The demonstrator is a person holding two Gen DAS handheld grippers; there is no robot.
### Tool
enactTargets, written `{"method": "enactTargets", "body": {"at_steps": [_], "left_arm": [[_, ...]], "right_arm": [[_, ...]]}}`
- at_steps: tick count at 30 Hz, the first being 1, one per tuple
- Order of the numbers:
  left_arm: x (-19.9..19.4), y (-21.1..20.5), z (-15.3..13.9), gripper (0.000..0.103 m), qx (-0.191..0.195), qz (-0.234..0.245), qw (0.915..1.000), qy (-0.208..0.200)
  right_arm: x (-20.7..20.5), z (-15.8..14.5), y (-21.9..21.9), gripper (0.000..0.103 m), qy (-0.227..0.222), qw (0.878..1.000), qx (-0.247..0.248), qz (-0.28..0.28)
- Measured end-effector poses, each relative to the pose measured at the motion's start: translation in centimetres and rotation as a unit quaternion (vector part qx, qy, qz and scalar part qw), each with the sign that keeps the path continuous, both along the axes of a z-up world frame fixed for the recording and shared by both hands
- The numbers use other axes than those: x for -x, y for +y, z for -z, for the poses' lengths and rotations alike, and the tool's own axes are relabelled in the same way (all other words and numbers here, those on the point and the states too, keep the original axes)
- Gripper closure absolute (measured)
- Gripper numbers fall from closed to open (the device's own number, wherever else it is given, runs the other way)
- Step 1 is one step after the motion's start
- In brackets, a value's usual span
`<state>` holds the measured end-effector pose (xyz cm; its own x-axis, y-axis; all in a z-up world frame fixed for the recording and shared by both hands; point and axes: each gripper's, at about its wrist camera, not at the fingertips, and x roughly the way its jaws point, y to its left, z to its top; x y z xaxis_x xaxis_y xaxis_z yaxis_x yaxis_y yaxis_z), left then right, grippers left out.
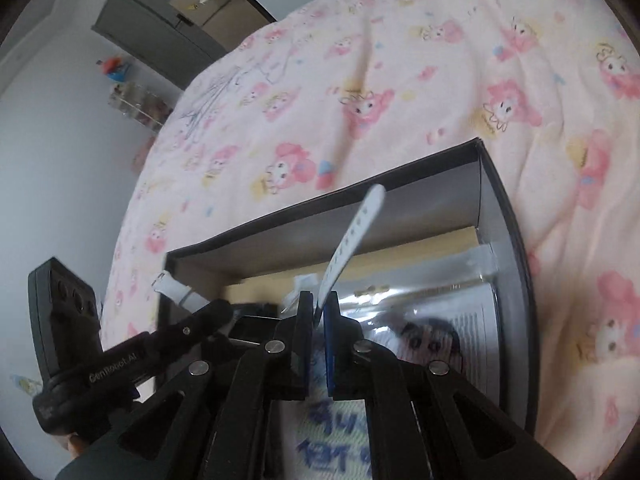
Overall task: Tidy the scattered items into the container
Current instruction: 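Lower the white watch into the box with both grippers, then open both grippers and withdraw them from the box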
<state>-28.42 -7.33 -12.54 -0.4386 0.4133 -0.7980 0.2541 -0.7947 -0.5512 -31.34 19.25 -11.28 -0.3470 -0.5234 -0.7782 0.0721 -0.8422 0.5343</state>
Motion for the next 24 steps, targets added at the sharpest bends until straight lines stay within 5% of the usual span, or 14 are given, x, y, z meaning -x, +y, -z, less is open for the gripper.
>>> {"method": "enactTargets", "body": {"at_steps": [6,10,19,24], "left_arm": [[-0.2,0.0,2.2,0.097,-0.018,0.04,0.9978,-0.05],[-1.4,-0.3,1.6,0.08,-0.023,0.063,0.9967,-0.046],[-2.9,1.7,-0.2,0.083,0.042,0.11,0.9931,-0.008],[-1.5,4.2,0.7,0.088,0.078,0.14,0.9865,-0.032]], "right_arm": [[0.0,2.1,0.4,0.098,-0.038,0.998,-0.044,-0.003],[-0.4,2.0,-0.2,0.085,-0.048,0.995,-0.091,-0.005],[-2.6,0.3,0.6,0.081,-0.019,0.996,-0.085,-0.03],[-1.3,1.5,-1.8,0.081,-0.039,0.989,-0.123,-0.073]]}}
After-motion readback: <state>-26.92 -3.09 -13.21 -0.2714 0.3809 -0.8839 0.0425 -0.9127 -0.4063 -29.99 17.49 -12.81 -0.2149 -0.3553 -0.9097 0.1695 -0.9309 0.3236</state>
